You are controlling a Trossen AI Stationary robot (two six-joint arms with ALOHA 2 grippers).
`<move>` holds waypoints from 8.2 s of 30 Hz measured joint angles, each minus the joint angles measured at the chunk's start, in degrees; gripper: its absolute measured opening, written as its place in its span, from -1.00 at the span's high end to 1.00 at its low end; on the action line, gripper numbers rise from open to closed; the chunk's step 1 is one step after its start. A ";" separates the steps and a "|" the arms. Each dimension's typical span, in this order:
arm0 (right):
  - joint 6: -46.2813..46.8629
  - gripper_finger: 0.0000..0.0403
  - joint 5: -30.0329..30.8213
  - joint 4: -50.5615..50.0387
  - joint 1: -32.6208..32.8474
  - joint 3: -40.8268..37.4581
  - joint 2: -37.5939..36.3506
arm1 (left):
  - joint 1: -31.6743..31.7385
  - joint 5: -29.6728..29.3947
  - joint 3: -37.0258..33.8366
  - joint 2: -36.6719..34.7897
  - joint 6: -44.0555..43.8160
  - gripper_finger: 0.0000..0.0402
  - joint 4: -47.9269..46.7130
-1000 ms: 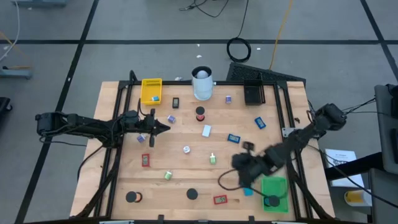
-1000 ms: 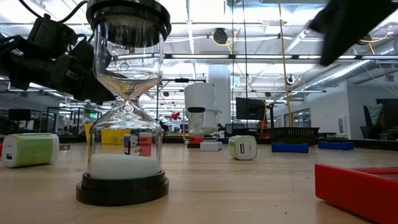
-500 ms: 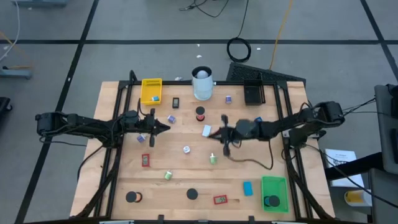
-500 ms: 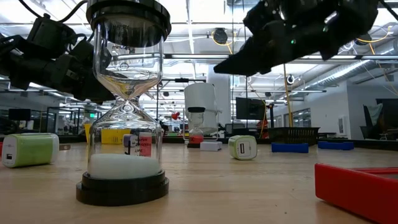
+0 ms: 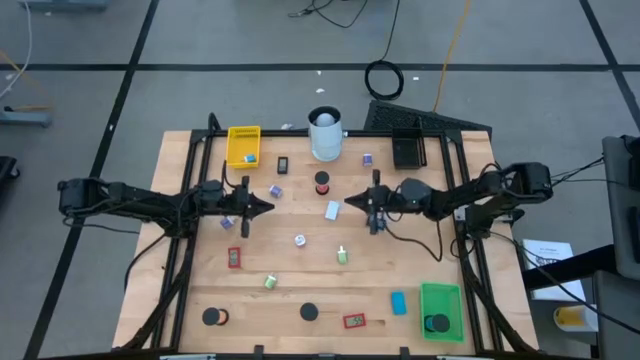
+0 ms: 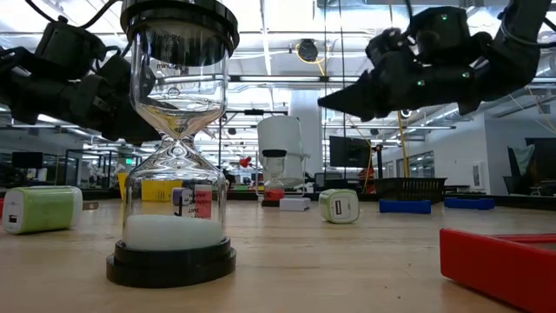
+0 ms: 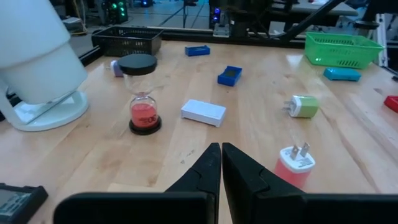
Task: Pick & Place Office items
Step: Put the red timer into the black bin
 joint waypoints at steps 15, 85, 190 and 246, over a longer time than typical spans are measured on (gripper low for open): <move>-2.75 1.00 -12.36 -14.39 -10.19 8.44 -0.44 | -1.94 -1.58 1.42 0.00 0.52 0.89 -2.45; -1.96 1.00 -5.61 -13.36 -7.34 -22.32 -42.32 | -46.97 -13.92 29.92 11.07 -88.35 -0.50 -86.78; 33.01 -0.34 26.04 -20.96 14.62 8.26 0.55 | -22.38 -40.09 39.36 39.45 3.58 0.18 -20.74; 36.33 0.19 16.82 -25.81 10.37 23.93 16.90 | -22.35 -39.70 39.30 39.39 3.16 0.18 -20.74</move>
